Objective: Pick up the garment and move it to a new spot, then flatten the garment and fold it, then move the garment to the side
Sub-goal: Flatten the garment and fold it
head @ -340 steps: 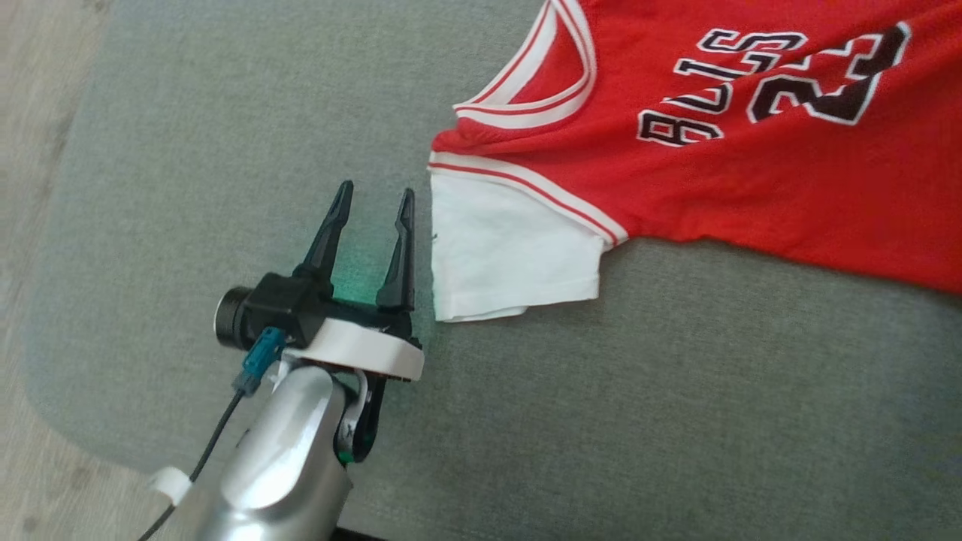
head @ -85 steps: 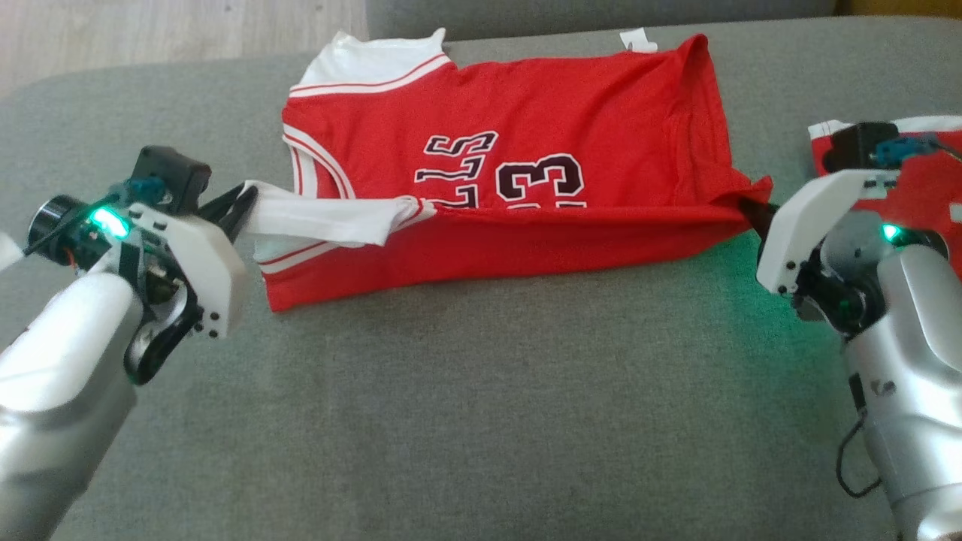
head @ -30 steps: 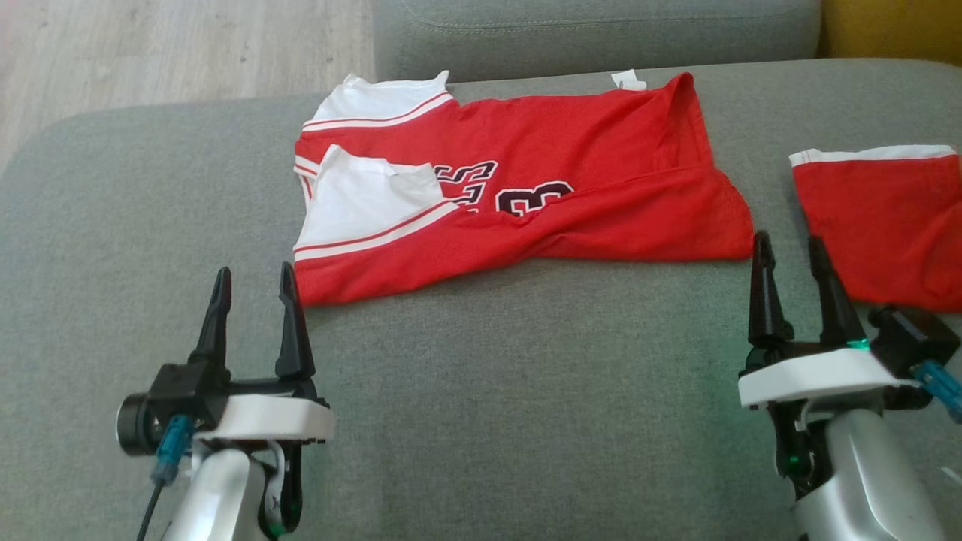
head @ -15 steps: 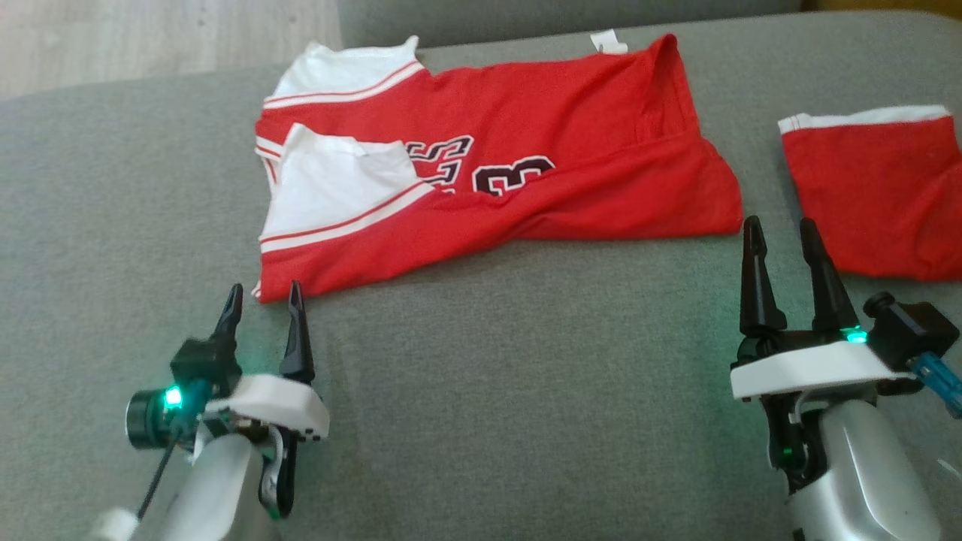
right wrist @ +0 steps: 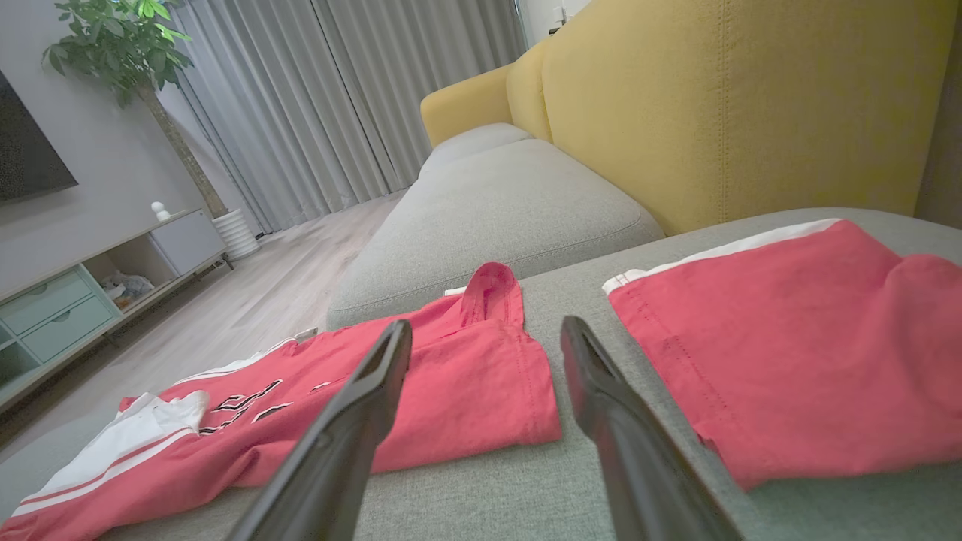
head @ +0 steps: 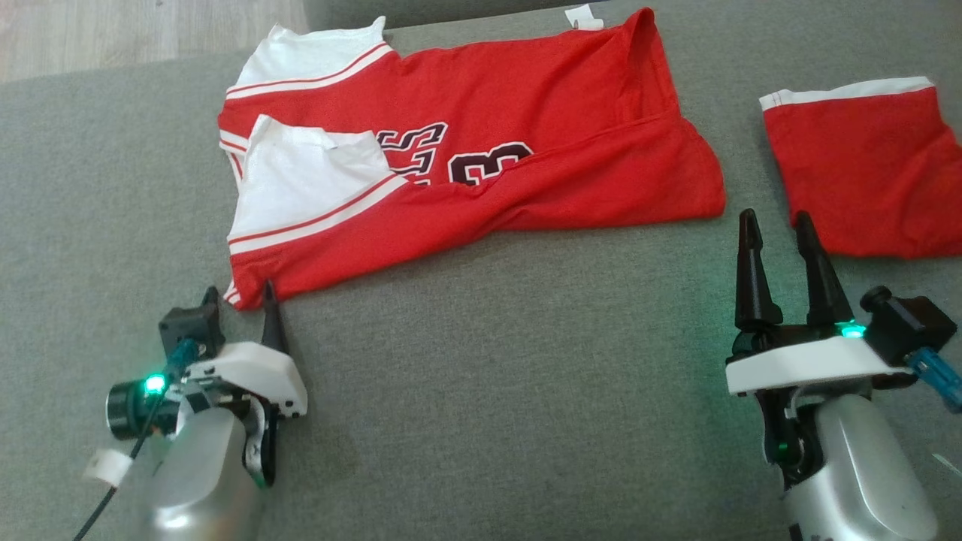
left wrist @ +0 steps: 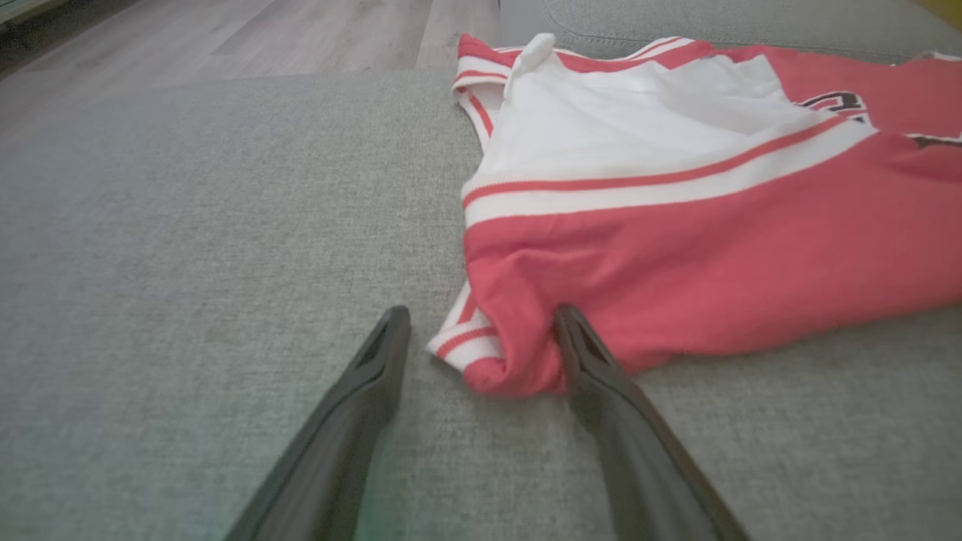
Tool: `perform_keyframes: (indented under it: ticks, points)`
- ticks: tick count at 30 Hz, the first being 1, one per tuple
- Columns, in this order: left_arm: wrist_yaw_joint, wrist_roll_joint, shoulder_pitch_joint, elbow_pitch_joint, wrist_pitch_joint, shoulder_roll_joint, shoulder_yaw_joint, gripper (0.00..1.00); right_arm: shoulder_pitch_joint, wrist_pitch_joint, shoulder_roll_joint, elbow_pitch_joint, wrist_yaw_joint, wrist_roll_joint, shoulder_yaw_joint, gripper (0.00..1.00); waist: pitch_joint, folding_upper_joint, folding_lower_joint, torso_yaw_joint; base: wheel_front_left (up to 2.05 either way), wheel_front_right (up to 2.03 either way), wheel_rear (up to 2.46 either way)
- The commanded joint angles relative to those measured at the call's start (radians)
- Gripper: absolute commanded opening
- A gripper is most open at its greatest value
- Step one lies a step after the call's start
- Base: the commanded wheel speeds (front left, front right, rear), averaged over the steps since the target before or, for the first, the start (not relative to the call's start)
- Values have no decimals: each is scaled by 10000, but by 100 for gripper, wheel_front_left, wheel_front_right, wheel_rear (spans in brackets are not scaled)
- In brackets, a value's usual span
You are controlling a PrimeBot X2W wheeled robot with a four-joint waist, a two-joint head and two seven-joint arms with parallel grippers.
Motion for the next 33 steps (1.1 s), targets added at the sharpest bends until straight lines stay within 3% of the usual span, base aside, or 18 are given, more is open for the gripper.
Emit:
perform_keyframes:
  ticks: [1,3,4,5,6,13,24,33]
  points:
    - [75,-53,-321,-19,65,312,338,100,-368,-108,-7,-336,-17,40,236,100,0,0,-1,-6,0,0,0]
    - [43,-110,-416,122,34,317,351,100,-385,-108,-7,-315,-17,46,212,100,-5,0,-1,-5,0,0,0]
    - [13,-151,-459,182,-7,318,368,76,-394,-108,-7,-298,-17,45,197,100,-11,0,-1,2,0,0,0]
    - [-28,-203,-507,222,-50,306,386,13,-401,-108,-7,-274,-17,38,175,100,-20,0,-1,16,0,0,0]
    - [-75,-249,-552,240,-123,292,399,0,-407,-108,-7,-237,-17,28,155,100,-29,0,-1,35,0,0,0]
    - [-377,-401,-849,-339,-1059,307,553,0,-524,-108,-7,324,-17,-198,178,100,-61,0,-1,244,0,0,0]
    - [-935,120,-468,-2655,-1214,84,511,0,-3145,2159,-7,3909,-17,-1497,-1466,100,198,0,-1,809,0,0,0]
    - [-1102,370,-357,-2912,-1216,-184,275,0,-4667,3118,-7,6666,-17,-2026,-1546,100,303,0,-1,1221,0,0,0]
